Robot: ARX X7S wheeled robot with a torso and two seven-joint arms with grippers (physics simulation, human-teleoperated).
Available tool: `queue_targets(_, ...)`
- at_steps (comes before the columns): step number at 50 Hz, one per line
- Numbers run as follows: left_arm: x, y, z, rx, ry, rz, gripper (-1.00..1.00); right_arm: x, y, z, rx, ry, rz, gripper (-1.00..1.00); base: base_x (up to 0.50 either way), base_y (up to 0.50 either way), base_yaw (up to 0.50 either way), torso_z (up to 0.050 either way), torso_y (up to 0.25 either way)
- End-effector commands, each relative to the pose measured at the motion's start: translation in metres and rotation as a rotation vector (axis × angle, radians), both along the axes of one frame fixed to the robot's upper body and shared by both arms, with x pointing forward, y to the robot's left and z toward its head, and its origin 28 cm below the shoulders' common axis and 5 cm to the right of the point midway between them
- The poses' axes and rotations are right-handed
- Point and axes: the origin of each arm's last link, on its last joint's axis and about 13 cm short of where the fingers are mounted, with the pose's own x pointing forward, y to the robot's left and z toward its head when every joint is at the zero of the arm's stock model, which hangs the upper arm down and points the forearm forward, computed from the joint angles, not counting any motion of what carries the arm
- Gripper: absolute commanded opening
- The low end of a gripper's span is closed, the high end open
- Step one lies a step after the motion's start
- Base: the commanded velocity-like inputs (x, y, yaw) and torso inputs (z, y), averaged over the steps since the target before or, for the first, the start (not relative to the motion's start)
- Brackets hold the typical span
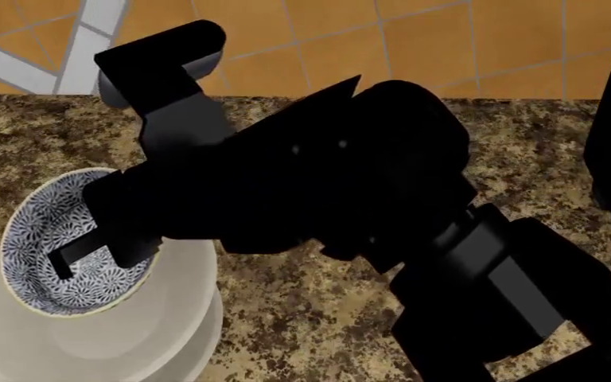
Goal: Stack the bowls from largest to smallest.
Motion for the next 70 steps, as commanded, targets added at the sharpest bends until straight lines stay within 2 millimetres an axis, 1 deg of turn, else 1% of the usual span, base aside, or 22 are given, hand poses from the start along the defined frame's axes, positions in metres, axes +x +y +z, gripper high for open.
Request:
queue_targets(1, 0.003, 0.005, 0.002, -0.037, -0.009, 0.002, 1.0, -0.002, 0.006, -0.001, 0.02, -0.002, 0.048, -1.0, 0.0, 0.0, 0.0, 0.0, 0.0)
queue_targets(26, 0.003, 0.007, 0.001, -0.045, -0.01, 0.009, 1.0, 0.0, 0.009, -0.017, 0.012, 0.032, 0.058, -1.0, 0.0, 0.0, 0.0, 0.0, 0.0)
queue_targets(35, 0.003, 0.008, 0.0, -0.046, -0.008, 0.012, 1.0, 0.002, 0.006, -0.025, 0.009, 0.046, 0.052, -1.0, 0.0, 0.0, 0.0, 0.0, 0.0)
queue_targets(45, 0.004, 0.007, 0.0, -0.044, -0.007, 0.01, 1.0, 0.0, 0.009, -0.024, 0.012, 0.047, 0.067, -1.0, 0.0, 0.0, 0.0, 0.0, 0.0)
queue_targets(46, 0.004, 0.007, 0.0, -0.044, -0.007, 0.01, 1.0, 0.0, 0.01, -0.024, 0.01, 0.047, 0.074, 1.0, 0.0, 0.0, 0.0, 0.0, 0.0)
queue_targets(64, 0.005, 0.007, 0.0, -0.04, -0.006, 0.01, 1.0, 0.0, 0.01, -0.022, 0.007, 0.042, 0.083, 1.0, 0.0, 0.0, 0.0, 0.0, 0.0)
queue_targets(67, 0.005, 0.007, 0.0, -0.04, -0.005, 0.01, 1.0, 0.0, 0.01, -0.021, 0.007, 0.038, 0.083, 1.0, 0.0, 0.0, 0.0, 0.0, 0.0)
queue_targets(70, 0.004, 0.006, 0.0, -0.041, -0.006, 0.01, 1.0, 0.0, 0.009, -0.014, 0.019, 0.027, 0.081, 1.0, 0.0, 0.0, 0.0, 0.0, 0.0)
